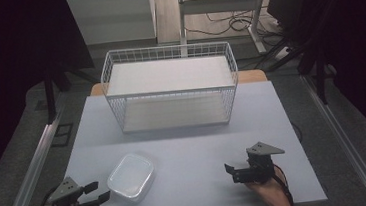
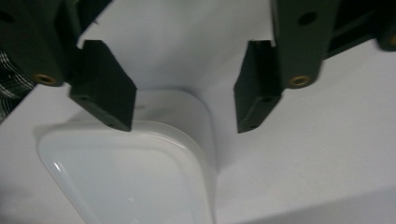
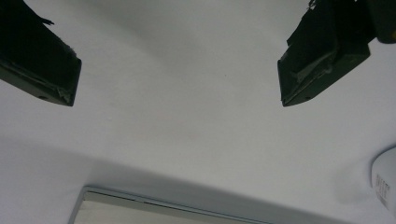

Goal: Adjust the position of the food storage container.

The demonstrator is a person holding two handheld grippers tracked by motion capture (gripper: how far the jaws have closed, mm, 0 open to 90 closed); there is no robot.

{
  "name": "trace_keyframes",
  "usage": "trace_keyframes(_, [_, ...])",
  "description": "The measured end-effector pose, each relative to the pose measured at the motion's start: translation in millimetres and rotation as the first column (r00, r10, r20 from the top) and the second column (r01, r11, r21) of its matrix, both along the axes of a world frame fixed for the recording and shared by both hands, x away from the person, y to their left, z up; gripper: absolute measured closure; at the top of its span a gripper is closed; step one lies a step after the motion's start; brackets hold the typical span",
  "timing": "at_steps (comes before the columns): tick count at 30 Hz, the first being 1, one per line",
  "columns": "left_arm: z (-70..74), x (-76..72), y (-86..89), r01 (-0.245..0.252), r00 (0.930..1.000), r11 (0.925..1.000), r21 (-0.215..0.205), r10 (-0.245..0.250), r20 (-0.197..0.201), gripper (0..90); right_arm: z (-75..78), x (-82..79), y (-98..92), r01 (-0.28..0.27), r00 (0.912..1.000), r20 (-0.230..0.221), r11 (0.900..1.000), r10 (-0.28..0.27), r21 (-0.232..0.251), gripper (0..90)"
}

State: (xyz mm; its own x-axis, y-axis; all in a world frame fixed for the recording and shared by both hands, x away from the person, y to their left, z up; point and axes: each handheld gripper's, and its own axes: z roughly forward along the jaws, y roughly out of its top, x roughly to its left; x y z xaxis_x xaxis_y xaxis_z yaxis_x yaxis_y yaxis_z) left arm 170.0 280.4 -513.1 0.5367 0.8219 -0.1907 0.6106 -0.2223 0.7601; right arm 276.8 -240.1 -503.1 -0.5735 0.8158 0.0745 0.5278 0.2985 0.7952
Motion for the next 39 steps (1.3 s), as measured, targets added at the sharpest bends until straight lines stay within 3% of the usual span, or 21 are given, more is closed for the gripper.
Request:
trace_keyframes(7, [1.4, -8.4, -13.2, 0.080, 0.9962, 0.9968, 0.005, -0.079, -0.035, 76.1, 0.2, -1.5, 3.7, -0.014, 0.9999, 0.000, 1.000, 0.014, -0.014, 0.0])
trace_keyframes(12, [-2.9, -1.5, -26.1, 0.095, 0.9932, 0.9951, 0.027, -0.093, -0.071, 88.1, -0.2, -2.5, 7.4, -0.029, 0.9996, -0.002, 0.999, 0.029, -0.023, 0.0])
trace_keyframes(15, [-3.8, 3.8, -28.6, 0.079, 0.9940, 0.9959, 0.045, -0.075, -0.080, 89.8, 0.5, -3.2, 9.2, -0.036, 0.9994, 0.001, 0.999, 0.036, -0.025, 0.0])
trace_keyframes(21, [-4.9, 17.0, -23.1, 0.019, 0.9959, 0.9996, 0.023, -0.017, -0.089, 89.8, 0.3, -2.8, 12.5, -0.045, 0.9990, -0.010, 0.999, 0.045, -0.027, 0.0])
trace_keyframes(30, [-9.6, 50.3, -13.6, -0.042, 0.9930, 0.9987, 0.028, 0.045, -0.109, 89.9, 0.8, -0.4, 15.2, -0.068, 0.9969, -0.043, 0.997, 0.066, -0.031, 2.9])
trace_keyframes(39, [-11.2, 85.7, -16.4, -0.049, 0.9922, 0.9981, 0.036, 0.053, -0.112, 89.9, 2.0, 2.8, 20.1, -0.098, 0.9936, -0.061, 0.994, 0.095, -0.047, 14.0])
